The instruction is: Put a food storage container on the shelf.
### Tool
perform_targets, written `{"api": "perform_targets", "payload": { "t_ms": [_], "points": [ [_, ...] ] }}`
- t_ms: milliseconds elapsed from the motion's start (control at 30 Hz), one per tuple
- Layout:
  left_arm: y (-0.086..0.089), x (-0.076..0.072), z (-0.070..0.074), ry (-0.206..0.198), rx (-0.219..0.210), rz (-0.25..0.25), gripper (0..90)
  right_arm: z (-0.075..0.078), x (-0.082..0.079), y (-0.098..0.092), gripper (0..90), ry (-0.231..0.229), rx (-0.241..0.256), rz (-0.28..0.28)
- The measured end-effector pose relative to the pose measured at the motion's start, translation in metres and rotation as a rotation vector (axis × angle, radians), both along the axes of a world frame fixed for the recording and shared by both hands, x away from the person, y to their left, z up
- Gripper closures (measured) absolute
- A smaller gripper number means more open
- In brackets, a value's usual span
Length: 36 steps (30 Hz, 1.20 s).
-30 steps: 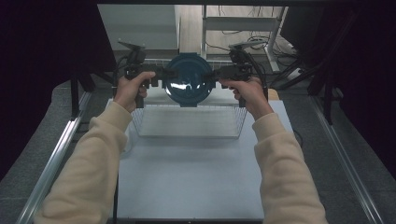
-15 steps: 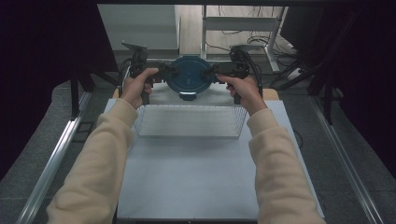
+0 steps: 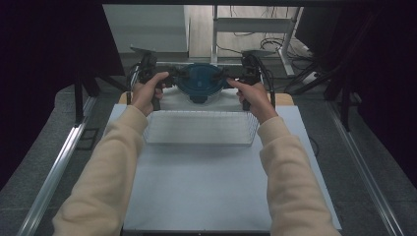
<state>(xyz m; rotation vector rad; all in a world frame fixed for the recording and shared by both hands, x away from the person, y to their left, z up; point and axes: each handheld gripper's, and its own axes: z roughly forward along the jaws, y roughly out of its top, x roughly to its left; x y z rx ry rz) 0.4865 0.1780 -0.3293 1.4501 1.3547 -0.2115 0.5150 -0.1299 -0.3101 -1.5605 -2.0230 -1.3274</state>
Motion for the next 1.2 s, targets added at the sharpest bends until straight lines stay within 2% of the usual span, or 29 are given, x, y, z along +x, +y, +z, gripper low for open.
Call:
{"api": "perform_targets", "payload": {
  "t_ms": [67,133,167,200,267,333,367,433,567,667,900,1033,1200],
  "points": [
    [-0.001,-0.005,0.004,-0.042,0.018,0.013,23.5,0.005,-0.006,0.004,16.7,-0.052,-0.051,-0.018],
    [-0.001,-0.011,0.008,-0.077,0.039,0.026,19.7,0.01,-0.013,0.005,14.6,-0.12,-0.098,-0.036],
    [-0.001,-0.016,0.011,-0.104,0.065,0.024,19.2,0.012,-0.016,0.004,13.9,-0.14,-0.11,-0.035],
    [-0.001,-0.022,0.014,-0.123,0.081,0.023,19.0,0.017,-0.021,0.003,13.1,-0.18,-0.124,-0.032],
    [-0.001,-0.034,0.018,-0.158,0.089,0.009,18.8,0.023,-0.032,0.001,13.1,-0.255,-0.146,-0.026],
    [-0.001,-0.046,0.02,-0.19,0.099,-0.008,18.4,0.029,-0.043,-0.002,13.1,-0.309,-0.165,-0.006],
    [0.0,-0.054,0.021,-0.224,0.142,-0.011,18.5,0.03,-0.047,-0.004,13.1,-0.329,-0.17,0.002],
    [0.001,-0.066,0.02,-0.265,0.185,-0.015,20.1,0.031,-0.061,-0.009,14.3,-0.379,-0.189,0.019],
    [0.002,-0.095,0.011,-0.324,0.251,-0.054,21.7,0.022,-0.087,-0.02,15.3,-0.436,-0.217,0.057],
    [0.0,-0.116,0.001,-0.349,0.281,-0.09,22.7,0.014,-0.105,-0.026,16.4,-0.471,-0.23,0.069],
    [-0.002,-0.157,-0.025,-0.361,0.299,-0.159,23.6,-0.007,-0.145,-0.043,18.2,-0.519,-0.218,0.106],
    [-0.002,-0.178,-0.045,-0.354,0.319,-0.179,23.8,-0.02,-0.165,-0.05,19.3,-0.523,-0.212,0.117],
    [-0.003,-0.199,-0.072,-0.346,0.344,-0.195,23.8,-0.044,-0.187,-0.059,21.1,-0.527,-0.219,0.136]
  ]
}}
